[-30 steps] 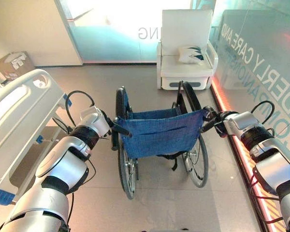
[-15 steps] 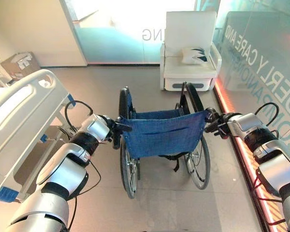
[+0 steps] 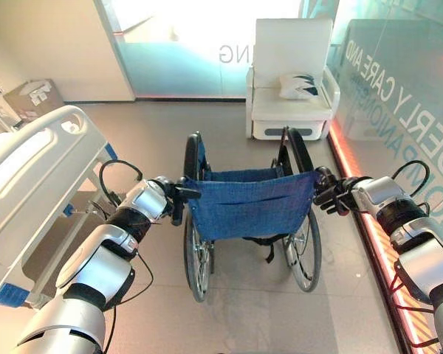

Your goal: Push the wheelchair next to the bed

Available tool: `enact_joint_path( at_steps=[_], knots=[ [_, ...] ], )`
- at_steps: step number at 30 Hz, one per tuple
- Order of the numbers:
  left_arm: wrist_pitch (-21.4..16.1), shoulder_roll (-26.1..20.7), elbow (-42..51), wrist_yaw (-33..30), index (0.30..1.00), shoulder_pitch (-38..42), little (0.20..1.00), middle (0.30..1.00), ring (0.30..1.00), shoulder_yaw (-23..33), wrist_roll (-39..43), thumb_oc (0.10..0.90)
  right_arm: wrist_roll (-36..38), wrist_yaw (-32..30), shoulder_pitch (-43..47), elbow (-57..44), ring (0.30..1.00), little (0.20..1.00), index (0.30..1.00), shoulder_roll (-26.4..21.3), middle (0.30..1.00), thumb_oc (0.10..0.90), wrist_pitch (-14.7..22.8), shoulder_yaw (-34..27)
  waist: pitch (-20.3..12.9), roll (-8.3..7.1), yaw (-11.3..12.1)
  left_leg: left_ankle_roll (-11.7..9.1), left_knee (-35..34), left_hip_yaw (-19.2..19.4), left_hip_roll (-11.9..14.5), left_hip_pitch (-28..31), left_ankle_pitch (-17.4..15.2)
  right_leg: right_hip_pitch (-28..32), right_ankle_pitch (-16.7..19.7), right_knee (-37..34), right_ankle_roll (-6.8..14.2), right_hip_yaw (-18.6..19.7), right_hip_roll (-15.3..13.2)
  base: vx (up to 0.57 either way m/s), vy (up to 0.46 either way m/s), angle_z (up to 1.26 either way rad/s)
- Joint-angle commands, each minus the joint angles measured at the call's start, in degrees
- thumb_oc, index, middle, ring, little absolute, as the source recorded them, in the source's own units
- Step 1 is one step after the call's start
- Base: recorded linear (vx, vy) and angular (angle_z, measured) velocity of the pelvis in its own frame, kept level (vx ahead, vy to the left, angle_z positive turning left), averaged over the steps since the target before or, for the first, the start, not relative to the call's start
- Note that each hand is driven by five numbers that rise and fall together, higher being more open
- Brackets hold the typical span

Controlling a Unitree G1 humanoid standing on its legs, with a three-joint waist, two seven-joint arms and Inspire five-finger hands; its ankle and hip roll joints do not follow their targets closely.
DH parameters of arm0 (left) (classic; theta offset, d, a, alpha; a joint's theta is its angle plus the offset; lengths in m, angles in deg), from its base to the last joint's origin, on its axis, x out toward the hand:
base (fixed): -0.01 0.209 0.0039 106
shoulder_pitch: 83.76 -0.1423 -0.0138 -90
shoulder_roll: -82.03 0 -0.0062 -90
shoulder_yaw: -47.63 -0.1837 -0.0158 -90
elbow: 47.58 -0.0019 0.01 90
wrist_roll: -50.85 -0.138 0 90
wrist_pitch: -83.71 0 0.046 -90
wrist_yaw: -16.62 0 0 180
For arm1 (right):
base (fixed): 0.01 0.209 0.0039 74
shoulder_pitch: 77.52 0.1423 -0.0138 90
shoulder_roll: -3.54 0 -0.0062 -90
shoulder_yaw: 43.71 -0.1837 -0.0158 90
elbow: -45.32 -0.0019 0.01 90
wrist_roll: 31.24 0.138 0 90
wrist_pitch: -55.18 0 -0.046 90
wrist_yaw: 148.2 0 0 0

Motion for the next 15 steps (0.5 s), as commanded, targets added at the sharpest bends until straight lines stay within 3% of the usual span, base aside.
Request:
enact_joint_path(
  at_steps=[1, 4, 8, 12, 15],
  knots=[
    [-11.0, 3.5, -0.9, -3.0, 0.300, 0.4, 0.300, 0.300, 0.300, -4.1, 3.9, 0.400, -0.1, 4.0, 5.6, -5.0, 0.300, 0.300, 0.300, 2.6, 0.300, 0.400, 12.6, -1.7, 1.0, -3.28, 0.7, 1.3, 2.3, -0.5, -3.7, -1.7, -3.5, -0.4, -3.1, 3.5, -0.6, 0.1, 1.1, 0.04, 0.038, 0.00],
    [-12.7, 3.7, 0.3, -7.6, 0.300, -0.7, 0.300, 0.300, 0.300, -2.2, 9.6, 0.400, -4.0, 3.7, 5.1, -6.7, 0.300, 0.300, 0.300, 1.7, 0.300, 0.400, 14.6, -1.3, 1.1, -3.09, 0.6, 1.3, 3.1, 0.0, -3.6, -1.8, -3.8, -0.4, -3.1, 3.7, -0.5, 0.2, 0.8, 0.04, 0.053, 0.00],
    [-15.3, 3.2, 1.9, -11.7, 0.300, -2.5, 0.300, 0.300, 0.300, 0.1, 13.8, 0.400, -6.0, 0.9, 3.5, -8.0, 0.300, 0.300, 0.300, 1.2, 0.300, 0.400, 13.5, -2.2, 1.7, -2.92, 0.8, 1.7, 3.8, 0.0, -3.9, -1.9, -4.3, -0.6, -3.3, 4.8, -0.3, 0.2, 0.2, 0.05, 0.090, 0.00],
    [-16.1, 2.5, 3.7, -14.7, 0.300, -4.6, 0.300, 0.300, 0.300, 1.8, 13.9, 0.400, -4.2, -0.4, 1.7, -10.4, 0.300, 0.300, 0.300, 1.3, 0.300, 0.400, 13.5, -3.4, 2.6, -2.97, 1.2, 2.5, 5.0, -0.1, -4.2, -2.2, -5.1, -1.5, -3.9, 7.3, 0.1, 0.4, -0.7, 0.06, 0.109, 0.00],
    [-16.5, 1.6, 4.4, -15.3, 0.300, -5.3, 0.300, 0.300, 0.300, 2.3, 12.5, 0.400, -7.4, -0.5, 0.6, -11.8, 0.300, 0.300, 0.300, 1.2, 0.300, 0.400, 14.4, -3.8, 3.4, -2.89, 1.6, 3.3, 6.2, -0.1, -4.5, -2.9, -5.7, -2.7, -4.5, 10.2, 0.5, 0.4, -1.7, 0.06, 0.106, -0.01]
  ],
)
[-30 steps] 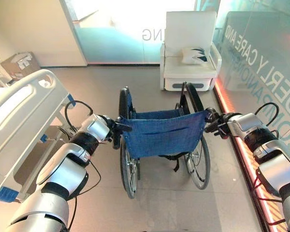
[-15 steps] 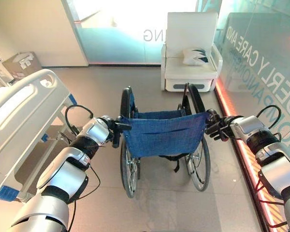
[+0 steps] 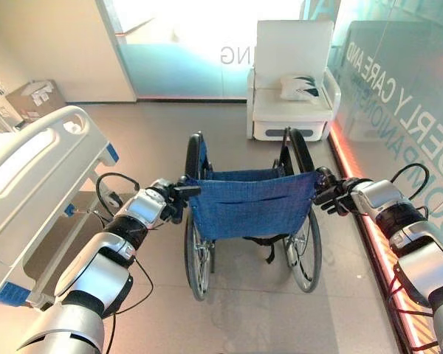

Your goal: Push the wheelchair next to the bed

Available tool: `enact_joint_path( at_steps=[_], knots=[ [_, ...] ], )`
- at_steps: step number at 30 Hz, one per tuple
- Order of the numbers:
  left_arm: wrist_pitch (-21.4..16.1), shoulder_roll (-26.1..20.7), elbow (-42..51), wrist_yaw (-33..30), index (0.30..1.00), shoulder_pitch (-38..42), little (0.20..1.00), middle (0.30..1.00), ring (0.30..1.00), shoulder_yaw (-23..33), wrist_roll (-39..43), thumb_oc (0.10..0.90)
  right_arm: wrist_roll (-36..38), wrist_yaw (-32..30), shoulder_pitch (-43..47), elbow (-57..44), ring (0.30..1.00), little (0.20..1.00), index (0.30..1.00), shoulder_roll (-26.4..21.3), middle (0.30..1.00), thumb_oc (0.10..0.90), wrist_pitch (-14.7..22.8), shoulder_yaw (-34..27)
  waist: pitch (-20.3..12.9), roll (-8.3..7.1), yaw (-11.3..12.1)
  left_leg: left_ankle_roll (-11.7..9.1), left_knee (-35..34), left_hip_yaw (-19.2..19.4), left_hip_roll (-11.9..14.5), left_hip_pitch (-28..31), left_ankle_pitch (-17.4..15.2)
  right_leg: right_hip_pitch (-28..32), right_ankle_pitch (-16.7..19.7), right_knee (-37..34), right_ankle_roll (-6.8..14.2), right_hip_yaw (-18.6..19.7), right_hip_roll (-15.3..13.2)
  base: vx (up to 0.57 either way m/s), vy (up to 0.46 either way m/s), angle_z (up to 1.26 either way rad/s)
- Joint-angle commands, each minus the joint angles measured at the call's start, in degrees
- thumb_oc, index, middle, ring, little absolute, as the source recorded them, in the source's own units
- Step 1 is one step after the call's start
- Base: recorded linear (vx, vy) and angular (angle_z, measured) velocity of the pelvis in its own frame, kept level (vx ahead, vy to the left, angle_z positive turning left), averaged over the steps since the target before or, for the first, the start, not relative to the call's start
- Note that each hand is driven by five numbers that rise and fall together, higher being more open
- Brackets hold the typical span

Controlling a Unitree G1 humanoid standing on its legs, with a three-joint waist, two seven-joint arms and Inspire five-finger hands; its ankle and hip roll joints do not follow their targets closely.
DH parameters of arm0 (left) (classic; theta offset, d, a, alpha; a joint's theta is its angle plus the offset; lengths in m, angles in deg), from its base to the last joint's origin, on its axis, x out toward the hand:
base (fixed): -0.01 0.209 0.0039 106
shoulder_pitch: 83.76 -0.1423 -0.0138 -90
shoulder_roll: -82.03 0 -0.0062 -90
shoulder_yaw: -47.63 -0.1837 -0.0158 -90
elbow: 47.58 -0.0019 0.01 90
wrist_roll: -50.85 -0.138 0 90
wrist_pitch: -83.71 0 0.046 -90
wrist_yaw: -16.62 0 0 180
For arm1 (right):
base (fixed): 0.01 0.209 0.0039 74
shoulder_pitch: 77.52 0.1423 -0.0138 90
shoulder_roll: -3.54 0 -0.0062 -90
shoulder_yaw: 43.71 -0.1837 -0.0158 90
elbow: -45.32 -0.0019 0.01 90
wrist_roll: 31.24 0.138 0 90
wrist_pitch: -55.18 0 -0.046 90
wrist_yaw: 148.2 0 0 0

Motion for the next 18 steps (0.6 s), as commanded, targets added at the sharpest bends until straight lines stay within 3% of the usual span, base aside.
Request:
enact_joint_path(
  at_steps=[1, 4, 7, 8, 11, 13, 15, 18],
  knots=[
    [-11.4, 1.4, 3.0, -0.4, 0.300, -0.6, 0.300, 0.300, 0.300, -0.6, -1.4, 0.400, -6.3, 1.2, 3.0, -9.7, 0.300, 0.300, 0.300, 0.4, 0.300, 0.400, 13.7, -1.2, 3.1, -2.55, 1.6, 3.5, 6.7, -0.3, -4.4, -3.4, -5.8, -3.4, -4.8, 11.4, 0.6, 0.0, -2.0, 0.05, 0.113, -0.02],
    [-12.0, -0.5, 3.8, 0.3, 0.300, 0.8, 0.300, 0.300, 0.300, -0.6, -2.3, 0.400, -7.5, 1.7, 3.9, -10.3, 0.300, 0.300, 0.300, -0.5, 0.300, 0.400, 14.3, -0.7, 4.4, -1.98, 2.1, 4.3, 8.1, 0.2, -4.3, -4.6, -5.8, -5.6, -5.1, 18.5, 1.1, -0.5, -2.9, 0.03, 0.097, -0.08],
    [-12.6, -1.8, 4.0, 0.7, 0.300, 2.9, 0.300, 0.300, 0.300, -1.6, -2.4, 0.400, -7.8, 1.7, 4.6, -10.1, 0.300, 0.300, 0.300, -1.2, 0.300, 0.400, 15.9, -0.4, 5.6, -1.63, 2.0, 4.7, 9.5, 0.2, -4.5, -5.8, -5.8, -9.5, -2.3, 26.7, 1.6, 0.6, -3.2, 0.11, 0.041, -0.07],
    [-12.6, -2.0, 3.7, 1.2, 0.300, 3.8, 0.300, 0.300, 0.300, -2.0, -2.3, 0.400, -8.2, 2.4, 4.5, -10.2, 0.300, 0.300, 0.300, -1.7, 0.300, 0.400, 16.1, -0.4, 6.7, -2.11, 1.2, 4.5, 10.1, -1.0, -5.3, -5.3, -6.3, -12.6, 3.0, 26.4, 2.3, 1.5, -4.8, 0.26, -0.049, 0.02],
    [-11.9, -1.2, 3.8, 1.6, 0.300, 4.4, 0.300, 0.300, 0.300, -2.0, -2.8, 0.400, -10.0, 4.1, 4.2, -10.4, 0.300, 0.300, 0.300, -2.7, 0.300, 0.400, 16.0, -0.8, 8.2, -2.58, -1.1, 3.7, 10.0, -3.8, -6.2, -2.4, -8.2, -17.5, 7.9, 19.6, 3.2, 3.0, -6.7, 0.35, -0.133, 0.24],
    [-11.5, -1.1, 3.7, 1.8, 0.300, 5.1, 0.300, 0.300, 0.300, -2.2, -3.1, 0.400, -9.9, 4.5, 4.4, -10.6, 0.300, 0.300, 0.300, -3.3, 0.300, 0.400, 15.8, -0.9, 8.6, -2.57, -1.8, 3.5, 10.1, -4.8, -6.2, -1.6, -9.0, -18.6, 8.4, 16.5, 3.4, 3.4, -6.8, 0.38, -0.210, 0.15],
    [-11.3, -0.5, 2.3, 3.7, 0.300, 7.0, 0.300, 0.300, 0.300, -3.1, -4.4, 0.400, -10.4, 6.0, 5.6, -10.0, 0.300, 0.300, 0.300, -4.6, 0.300, 0.400, 15.4, -1.2, 8.6, -3.44, -3.3, 3.5, 10.9, -7.6, -6.4, 0.2, -12.0, -20.2, 11.5, 9.0, 4.7, 6.3, -8.1, 0.44, -0.294, 0.36],
    [-12.0, 0.4, 0.4, 6.3, 0.300, 9.0, 0.300, 0.300, 0.300, -4.6, -7.0, 0.400, -10.1, 6.3, 8.6, -8.9, 0.300, 0.300, 0.300, -5.3, 0.300, 0.400, 13.9, -0.5, 8.4, -3.92, -4.1, 3.1, 13.0, -9.3, -5.1, 0.8, -14.3, -21.1, 10.9, 10.6, 4.5, 8.5, -8.2, 0.28, -0.317, 0.60]
  ],
)
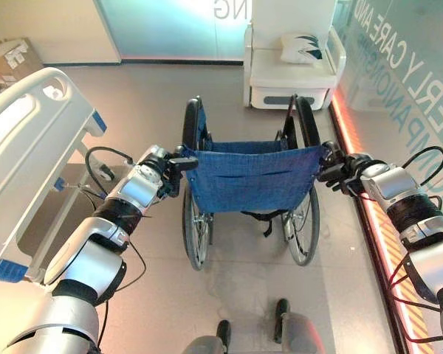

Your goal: Push the wheelchair next to the bed

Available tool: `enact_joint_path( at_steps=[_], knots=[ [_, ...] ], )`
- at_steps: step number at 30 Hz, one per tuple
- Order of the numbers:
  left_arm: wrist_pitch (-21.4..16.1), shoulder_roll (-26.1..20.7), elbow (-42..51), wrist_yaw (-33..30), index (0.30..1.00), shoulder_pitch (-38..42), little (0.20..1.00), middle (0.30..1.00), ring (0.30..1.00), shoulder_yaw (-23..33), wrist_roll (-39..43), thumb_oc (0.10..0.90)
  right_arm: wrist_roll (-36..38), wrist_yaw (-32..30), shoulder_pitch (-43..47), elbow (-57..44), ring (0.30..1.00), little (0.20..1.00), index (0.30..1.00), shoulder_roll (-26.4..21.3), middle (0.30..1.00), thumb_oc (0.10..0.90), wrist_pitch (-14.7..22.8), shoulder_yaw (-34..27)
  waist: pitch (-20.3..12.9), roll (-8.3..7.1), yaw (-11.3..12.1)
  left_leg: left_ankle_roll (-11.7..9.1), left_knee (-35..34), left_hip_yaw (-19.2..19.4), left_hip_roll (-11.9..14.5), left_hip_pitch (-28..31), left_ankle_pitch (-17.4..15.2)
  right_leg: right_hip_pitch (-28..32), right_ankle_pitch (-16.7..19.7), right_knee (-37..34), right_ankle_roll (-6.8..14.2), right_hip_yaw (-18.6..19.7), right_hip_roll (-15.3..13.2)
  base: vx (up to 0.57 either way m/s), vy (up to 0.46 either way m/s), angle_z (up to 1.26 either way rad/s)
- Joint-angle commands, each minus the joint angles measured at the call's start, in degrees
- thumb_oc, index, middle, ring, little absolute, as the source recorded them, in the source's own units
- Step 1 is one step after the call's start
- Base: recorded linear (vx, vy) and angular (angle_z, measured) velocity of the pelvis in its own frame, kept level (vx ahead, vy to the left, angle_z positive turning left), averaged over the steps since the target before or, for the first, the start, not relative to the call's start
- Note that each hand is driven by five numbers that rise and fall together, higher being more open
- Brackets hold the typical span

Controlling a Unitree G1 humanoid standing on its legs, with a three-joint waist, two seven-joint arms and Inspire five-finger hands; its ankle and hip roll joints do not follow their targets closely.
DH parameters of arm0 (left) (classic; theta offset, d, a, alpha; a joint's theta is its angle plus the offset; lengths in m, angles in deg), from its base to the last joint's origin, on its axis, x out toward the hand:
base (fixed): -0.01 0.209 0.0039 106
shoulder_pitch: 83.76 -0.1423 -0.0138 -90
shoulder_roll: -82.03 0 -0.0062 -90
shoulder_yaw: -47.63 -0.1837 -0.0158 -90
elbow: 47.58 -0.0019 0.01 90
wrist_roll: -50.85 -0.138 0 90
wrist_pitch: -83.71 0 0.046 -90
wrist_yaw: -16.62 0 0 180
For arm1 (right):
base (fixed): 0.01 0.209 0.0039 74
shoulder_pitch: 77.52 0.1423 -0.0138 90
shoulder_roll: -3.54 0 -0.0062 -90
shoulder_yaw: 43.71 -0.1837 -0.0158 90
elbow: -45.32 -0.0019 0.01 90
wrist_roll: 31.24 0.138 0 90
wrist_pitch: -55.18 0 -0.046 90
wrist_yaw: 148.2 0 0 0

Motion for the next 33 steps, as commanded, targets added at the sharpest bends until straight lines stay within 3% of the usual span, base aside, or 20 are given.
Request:
enact_joint_path(
  at_steps=[1, 2, 4, 5, 7, 8, 14, 16, 18, 19, 20, 21, 22, 24, 25, 26, 28, 33],
  knots=[
    [-10.4, 3.2, 0.3, 5.6, 0.300, 0.0, 0.300, 0.300, 0.300, -3.5, -2.7, 0.400, -4.9, 5.1, 7.3, -1.8, 0.300, 0.300, 0.300, -2.1, 0.300, 0.400, 11.7, 4.1, -2.1, -1.55, 0.7, 0.5, 6.0, 3.1, -0.5, 5.4, -12.6, -3.5, 13.6, -2.0, -0.9, 2.9, 0.3, 0.25, -0.412, 0.68],
    [-10.6, 3.7, -1.3, 5.7, 0.300, 0.4, 0.300, 0.300, 0.300, -3.8, -2.0, 0.400, -3.9, 5.8, 9.2, -0.3, 0.300, 0.300, 0.300, -2.2, 0.300, 0.400, 12.2, 4.8, -2.1, -1.36, 0.7, -0.9, 7.0, 3.3, 2.3, 5.3, -12.6, -4.8, 10.4, 2.7, -1.2, 2.3, 0.9, 0.22, -0.360, 0.74],
    [-10.2, 3.7, -1.8, 6.3, 0.300, 0.4, 0.300, 0.300, 0.300, -4.3, -1.6, 0.400, -3.6, 6.0, 9.9, -0.2, 0.300, 0.300, 0.300, -2.0, 0.300, 0.400, 12.2, 5.1, -2.0, -1.38, 0.8, -1.9, 7.3, 3.6, 4.3, 5.9, -12.4, -6.2, 9.0, 5.8, -1.2, 1.3, 0.7, 0.28, -0.356, 0.83],
    [-10.1, 4.0, -2.0, 6.3, 0.300, -0.5, 0.300, 0.300, 0.300, -4.7, -1.8, 0.400, -3.1, 6.1, 10.1, -0.2, 0.300, 0.300, 0.300, -2.3, 0.300, 0.400, 12.1, 5.4, -2.2, -1.75, 0.6, -3.6, 6.8, 5.4, 7.8, 6.9, -11.0, -5.8, 8.3, 6.0, -1.8, -1.1, 0.4, 0.30, -0.378, 0.74],
    [-10.7, 4.0, -2.0, 5.6, 0.300, -1.4, 0.300, 0.300, 0.300, -4.6, -1.6, 0.400, -2.9, 6.0, 10.1, -0.8, 0.300, 0.300, 0.300, -2.9, 0.300, 0.400, 11.7, 5.7, -2.7, -1.78, 0.4, -4.5, 5.9, 6.7, 10.0, 7.6, -9.5, -5.0, 7.5, 5.6, -2.4, -2.4, 0.8, 0.27, -0.357, 0.62],
    [-12.1, 3.8, -1.5, 4.2, 0.300, -2.2, 0.300, 0.300, 0.300, -4.5, -0.6, 0.400, -1.9, 5.3, 10.3, -1.9, 0.300, 0.300, 0.300, -3.7, 0.300, 0.400, 10.9, 6.3, -3.2, -1.65, 0.2, -5.4, 5.8, 8.2, 12.5, 7.4, -6.3, -4.3, 6.1, 5.6, -3.4, -4.1, 1.6, 0.23, -0.328, 0.63],
    [-16.8, 3.4, 0.6, 1.4, 0.300, -5.3, 0.300, 0.300, 0.300, -2.4, 0.9, 0.400, -1.2, 4.7, 8.3, -4.8, 0.300, 0.300, 0.300, -4.9, 0.300, 0.400, 8.6, 6.5, -4.2, -1.56, -0.3, -7.2, 11.2, 11.5, 17.6, 5.8, 3.9, -0.6, 2.1, 4.6, -7.0, -7.3, 4.8, 0.23, -0.247, 0.33],
    [-16.8, 3.6, 1.0, 1.8, 0.300, -5.8, 0.300, 0.300, 0.300, -1.7, 1.2, 0.400, -1.0, 4.3, 7.6, -4.5, 0.300, 0.300, 0.300, -4.5, 0.300, 0.400, 8.7, 6.5, -4.4, -1.66, 0.3, -6.9, 11.9, 11.0, 16.6, 4.4, 4.4, 1.8, 1.3, 3.4, -7.7, -7.2, 6.1, 0.33, -0.180, 0.20],
    [-17.1, 4.2, 1.0, 0.4, 0.300, -6.1, 0.300, 0.300, 0.300, -0.9, 1.4, 0.400, -1.6, 4.0, 7.7, -3.0, 0.300, 0.300, 0.300, -3.5, 0.300, 0.400, 9.2, 7.2, -3.8, -1.60, 2.5, -5.7, 10.3, 8.4, 10.2, -0.4, 2.4, 6.2, 0.5, 1.1, -8.0, -6.1, 7.7, 0.39, -0.108, -0.08],
    [-17.1, 4.2, 1.1, 0.4, 0.300, -6.0, 0.300, 0.300, 0.300, -0.9, 1.5, 0.400, -1.6, 4.0, 7.8, -2.8, 0.300, 0.300, 0.300, -3.4, 0.300, 0.400, 9.3, 7.3, -3.7, -1.67, 2.6, -5.7, 10.2, 8.3, 9.7, -1.0, 2.5, 6.6, 0.6, 0.8, -8.0, -6.1, 7.8, 0.35, -0.023, -0.27],
    [-17.2, 4.6, 1.6, 0.0, 0.300, -5.9, 0.300, 0.300, 0.300, -0.2, 1.9, 0.400, -2.5, 4.0, 8.1, -2.0, 0.300, 0.300, 0.300, -2.9, 0.300, 0.400, 9.6, 7.3, -2.8, -1.63, 3.8, -5.3, 10.0, 8.3, 6.7, -4.4, 2.0, 9.2, 0.1, -0.6, -7.9, -5.3, 8.3, 0.18, 0.004, -0.30],
    [-17.2, 4.6, 1.7, -0.2, 0.300, -5.9, 0.300, 0.300, 0.300, 0.0, 1.9, 0.400, -2.7, 4.1, 8.1, -1.8, 0.300, 0.300, 0.300, -2.8, 0.300, 0.400, 9.7, 7.3, -2.5, -1.60, 4.1, -5.3, 10.0, 8.4, 6.1, -4.9, 1.8, 9.7, 0.0, -0.9, -7.9, -5.2, 8.3, 0.34, 0.006, -0.25],
    [-17.4, 4.4, 2.6, -1.0, 0.300, -5.6, 0.300, 0.300, 0.300, 0.0, 2.2, 0.400, -3.8, 3.8, 8.0, -0.9, 0.300, 0.300, 0.300, -2.1, 0.300, 0.400, 10.4, 7.2, -1.1, -1.06, 5.8, -5.5, 9.5, 8.8, 2.7, -9.7, 2.4, 12.5, -0.5, -2.4, -7.9, -4.3, 9.4, 0.34, -0.002, -0.17],
    [-17.8, 2.5, 4.1, -1.3, 0.300, -5.1, 0.300, 0.300, 0.300, -0.1, 3.9, 0.400, -4.3, 2.7, 7.8, -1.0, 0.300, 0.300, 0.300, -1.5, 0.300, 0.400, 11.1, 7.1, 0.9, 0.44, 8.6, -6.5, 7.0, 10.8, 0.0, -17.6, 7.7, 16.2, -1.6, -3.8, -8.4, -3.1, 12.2, 0.45, -0.015, -0.27],
    [-17.8, 2.5, 4.1, -1.3, 0.300, -5.0, 0.300, 0.300, 0.300, -0.1, 3.9, 0.400, -4.3, 2.7, 7.8, -1.0, 0.300, 0.300, 0.300, -1.5, 0.300, 0.400, 11.1, 7.1, 0.9, 0.40, 8.6, -6.5, 6.9, 10.9, -0.1, -17.5, 7.7, 16.3, -1.7, -3.8, -8.4, -3.1, 12.2, 0.49, -0.009, -0.62],
    [-17.9, 0.9, 5.1, -0.7, 0.300, -5.0, 0.300, 0.300, 0.300, 0.1, 4.9, 0.400, -4.7, 2.7, 7.8, -1.2, 0.300, 0.300, 0.300, -1.4, 0.300, 0.400, 11.4, 7.0, 1.3, 1.51, 10.1, -6.9, 4.7, 11.8, -0.5, -20.4, 10.8, 17.9, -2.5, -4.1, -9.0, -2.2, 14.1, 0.38, 0.016, -0.78],
    [-17.9, -0.5, 6.1, -0.1, 0.300, -5.3, 0.300, 0.300, 0.300, 1.0, 4.7, 0.400, -5.6, 3.8, 8.3, -1.5, 0.300, 0.300, 0.300, -1.5, 0.300, 0.400, 11.9, 6.9, 1.2, 2.02, 11.2, -6.3, 3.4, 13.5, -0.6, -20.6, 10.9, 19.7, -4.6, -3.4, -9.5, -1.4, 15.0, 0.47, 0.081, -0.90],
    [-19.9, -2.9, 5.2, 2.0, 0.300, -6.3, 0.300, 0.300, 0.300, 1.1, 4.3, 0.400, -4.8, 5.9, 6.3, -1.0, 0.300, 0.300, 0.300, -1.4, 0.300, 0.400, 15.0, 6.5, -1.4, 0.52, 12.4, -1.9, 9.1, 14.6, -0.7, -19.5, 3.4, 20.5, -8.9, 0.1, -9.3, -2.1, 13.2, 0.41, 0.122, -0.66]
  ],
)
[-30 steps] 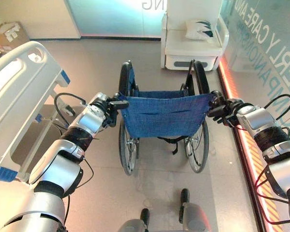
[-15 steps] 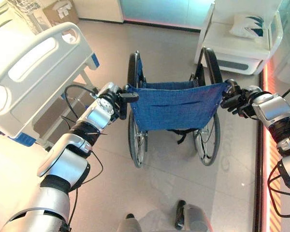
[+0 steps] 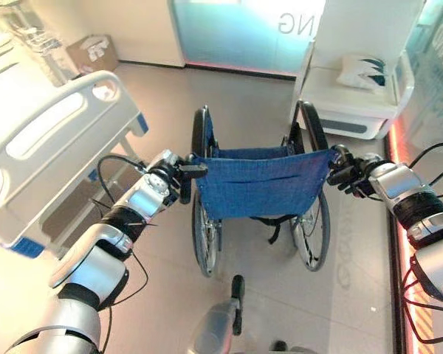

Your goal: Push the wheelchair next to the bed

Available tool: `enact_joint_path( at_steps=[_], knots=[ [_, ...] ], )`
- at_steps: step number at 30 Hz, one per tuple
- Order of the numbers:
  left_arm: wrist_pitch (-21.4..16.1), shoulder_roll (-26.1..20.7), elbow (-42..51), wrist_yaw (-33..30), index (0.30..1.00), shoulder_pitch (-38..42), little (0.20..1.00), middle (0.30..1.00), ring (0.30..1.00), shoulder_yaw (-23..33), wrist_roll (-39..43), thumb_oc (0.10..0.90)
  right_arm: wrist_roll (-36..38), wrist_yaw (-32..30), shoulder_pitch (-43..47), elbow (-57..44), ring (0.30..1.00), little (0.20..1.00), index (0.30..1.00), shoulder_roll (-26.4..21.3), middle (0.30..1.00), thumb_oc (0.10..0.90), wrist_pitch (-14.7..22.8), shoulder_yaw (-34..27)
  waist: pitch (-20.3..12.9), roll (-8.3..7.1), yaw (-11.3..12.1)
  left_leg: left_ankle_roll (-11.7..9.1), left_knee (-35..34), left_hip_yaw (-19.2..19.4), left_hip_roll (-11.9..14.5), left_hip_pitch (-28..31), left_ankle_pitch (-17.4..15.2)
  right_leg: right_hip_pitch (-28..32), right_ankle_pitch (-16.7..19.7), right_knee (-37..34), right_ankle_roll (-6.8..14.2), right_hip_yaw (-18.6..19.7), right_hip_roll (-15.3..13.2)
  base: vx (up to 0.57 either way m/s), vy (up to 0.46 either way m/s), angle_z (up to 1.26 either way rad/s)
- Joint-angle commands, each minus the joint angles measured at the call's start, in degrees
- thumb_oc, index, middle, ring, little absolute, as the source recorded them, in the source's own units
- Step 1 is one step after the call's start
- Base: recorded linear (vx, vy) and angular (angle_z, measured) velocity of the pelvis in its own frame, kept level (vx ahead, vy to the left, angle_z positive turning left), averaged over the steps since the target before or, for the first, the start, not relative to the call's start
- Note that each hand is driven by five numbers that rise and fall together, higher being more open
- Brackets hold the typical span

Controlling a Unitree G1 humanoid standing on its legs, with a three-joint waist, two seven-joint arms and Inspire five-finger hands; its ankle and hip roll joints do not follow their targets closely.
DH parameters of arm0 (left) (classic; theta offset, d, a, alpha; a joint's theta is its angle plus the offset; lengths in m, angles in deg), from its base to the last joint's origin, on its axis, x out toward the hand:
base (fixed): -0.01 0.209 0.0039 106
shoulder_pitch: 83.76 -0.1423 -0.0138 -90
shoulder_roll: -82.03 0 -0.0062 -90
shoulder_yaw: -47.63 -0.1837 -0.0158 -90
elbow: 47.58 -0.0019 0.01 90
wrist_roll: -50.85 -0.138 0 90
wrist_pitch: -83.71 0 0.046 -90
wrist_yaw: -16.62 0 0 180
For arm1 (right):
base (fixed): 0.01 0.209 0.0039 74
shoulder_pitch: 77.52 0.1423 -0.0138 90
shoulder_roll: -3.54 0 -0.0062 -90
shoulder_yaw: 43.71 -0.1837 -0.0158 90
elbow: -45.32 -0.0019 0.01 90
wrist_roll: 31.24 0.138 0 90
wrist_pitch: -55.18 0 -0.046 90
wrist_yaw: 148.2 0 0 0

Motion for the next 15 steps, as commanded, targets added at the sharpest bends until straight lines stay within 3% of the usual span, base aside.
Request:
enact_joint_path(
  at_steps=[1, 2, 5, 8, 10, 13, 15],
  knots=[
    [-11.7, -0.2, 2.5, 1.7, 0.300, -0.9, 0.300, 0.300, 0.300, 4.6, 3.9, 0.400, -2.5, 4.0, 5.1, -5.8, 0.300, 0.300, 0.300, -1.1, 0.300, 0.400, 14.7, 1.3, 0.9, -4.37, 0.9, 5.5, -0.9, -0.1, -4.3, -0.3, 4.3, -0.9, -1.4, 4.3, -2.6, 0.5, 2.8, 0.43, 0.104, -0.07],
    [-11.5, -0.9, 2.3, 2.2, 0.300, -0.5, 0.300, 0.300, 0.300, 4.6, 4.4, 0.400, -2.8, 4.4, 4.1, -5.7, 0.300, 0.300, 0.300, -1.1, 0.300, 0.400, 16.2, 0.6, 0.3, -4.89, 1.6, 6.8, -0.6, -1.3, -4.9, 0.7, 3.2, -0.6, -1.8, 6.8, -2.1, -0.4, 1.9, 0.38, 0.101, 0.04],
    [-11.1, -1.6, 1.7, 2.5, 0.300, 1.5, 0.300, 0.300, 0.300, 4.0, 4.5, 0.400, -2.8, 4.3, 4.6, -5.4, 0.300, 0.300, 0.300, -0.5, 0.300, 0.400, 18.1, 0.3, -0.4, -5.87, 3.0, 8.0, -1.1, -1.7, -5.6, 1.4, 2.7, -0.5, -0.2, 12.4, -0.1, -2.4, -0.1, 0.32, 0.105, 0.07],
    [-11.2, -2.4, 1.5, 2.4, 0.300, 1.7, 0.300, 0.300, 0.300, 4.1, 4.3, 0.400, -2.9, 5.3, 5.1, -5.4, 0.300, 0.300, 0.300, -0.1, 0.300, 0.400, 19.7, 0.5, -1.2, -6.17, 4.0, 8.8, -1.8, -1.6, -5.7, 1.4, 2.7, -0.6, 3.5, 17.2, 1.6, -3.1, -1.2, 0.22, 0.090, -0.39],
    [-11.8, -3.1, 1.6, 2.3, 0.300, 1.2, 0.300, 0.300, 0.300, 4.1, 4.0, 0.400, -2.9, 5.5, 5.3, -5.1, 0.300, 0.300, 0.300, -0.4, 0.300, 0.400, 21.1, 0.7, -2.0, -6.76, 4.7, 9.7, -1.8, -1.7, -6.5, 1.7, 1.8, -1.7, 8.9, 22.9, 3.3, -2.5, -1.8, 0.37, 0.108, -0.39],
    [-12.4, -3.4, 2.0, 1.8, 0.300, 0.0, 0.300, 0.300, 0.300, 4.7, 4.1, 0.400, -3.2, 5.5, 6.0, -5.1, 0.300, 0.300, 0.300, -0.1, 0.300, 0.400, 21.4, 1.2, -1.9, -6.76, 4.6, 9.8, -0.7, -2.1, -6.4, 3.6, 0.1, -4.6, 9.3, 22.1, 2.8, -4.2, -4.7, 0.35, -0.002, -0.08],
    [-12.9, -3.1, 2.3, 0.8, 0.300, -0.5, 0.300, 0.300, 0.300, 5.1, 3.7, 0.400, -3.4, 5.5, 7.0, -4.9, 0.300, 0.300, 0.300, 0.3, 0.300, 0.400, 21.3, 1.8, -0.7, -5.99, 3.4, 9.0, 0.3, -3.8, -5.5, 6.0, -1.2, -9.1, 8.4, 17.0, 2.0, -4.2, -6.8, 0.30, -0.114, -0.25]
  ],
)
